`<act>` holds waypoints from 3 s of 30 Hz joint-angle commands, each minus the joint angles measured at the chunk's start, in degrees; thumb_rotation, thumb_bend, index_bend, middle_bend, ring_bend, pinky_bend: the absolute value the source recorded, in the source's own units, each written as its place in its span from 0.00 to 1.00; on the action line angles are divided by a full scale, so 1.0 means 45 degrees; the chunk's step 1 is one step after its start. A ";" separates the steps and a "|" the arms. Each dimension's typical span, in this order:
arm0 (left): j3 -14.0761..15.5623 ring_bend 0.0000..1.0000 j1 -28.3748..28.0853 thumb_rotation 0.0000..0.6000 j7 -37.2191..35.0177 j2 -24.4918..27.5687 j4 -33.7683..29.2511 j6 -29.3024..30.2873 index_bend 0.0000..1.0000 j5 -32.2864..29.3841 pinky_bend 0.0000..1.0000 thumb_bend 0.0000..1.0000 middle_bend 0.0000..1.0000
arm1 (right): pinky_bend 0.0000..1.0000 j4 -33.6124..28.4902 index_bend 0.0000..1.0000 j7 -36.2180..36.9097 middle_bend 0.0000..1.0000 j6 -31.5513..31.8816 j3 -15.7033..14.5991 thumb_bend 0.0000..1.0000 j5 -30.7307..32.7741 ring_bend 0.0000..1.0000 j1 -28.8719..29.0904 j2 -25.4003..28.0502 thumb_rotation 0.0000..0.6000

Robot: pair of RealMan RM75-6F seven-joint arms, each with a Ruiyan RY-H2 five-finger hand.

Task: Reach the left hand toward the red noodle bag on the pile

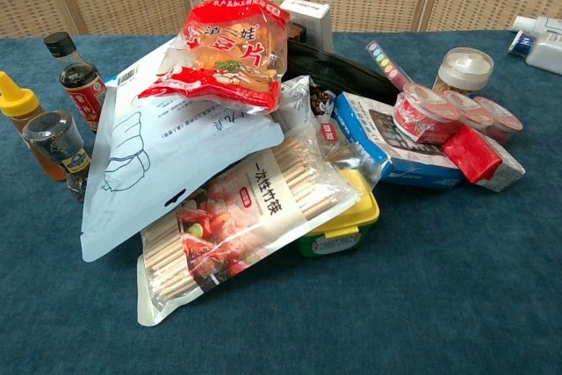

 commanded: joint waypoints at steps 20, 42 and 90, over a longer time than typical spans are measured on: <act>-0.0687 0.00 -0.3739 0.94 -0.1417 -0.1661 0.3706 -0.1656 0.00 0.4074 0.00 0.28 0.00 | 0.00 -0.0225 0.00 0.0100 0.00 -0.0006 0.0086 0.00 -0.0124 0.00 0.0161 0.0023 1.00; -0.0363 0.00 -0.8778 0.93 -0.0216 -0.3914 0.7943 -0.3437 0.00 0.7179 0.00 0.28 0.00 | 0.00 -0.0505 0.00 0.0403 0.00 0.0241 0.0188 0.00 -0.0047 0.00 0.0016 0.0327 1.00; -0.2231 0.90 -1.0707 1.00 0.2910 -0.3035 0.4005 -0.1670 0.66 0.4760 0.96 0.57 0.86 | 0.00 -0.0947 0.00 0.0892 0.00 0.0817 0.0294 0.00 -0.0271 0.00 -0.0247 0.0703 1.00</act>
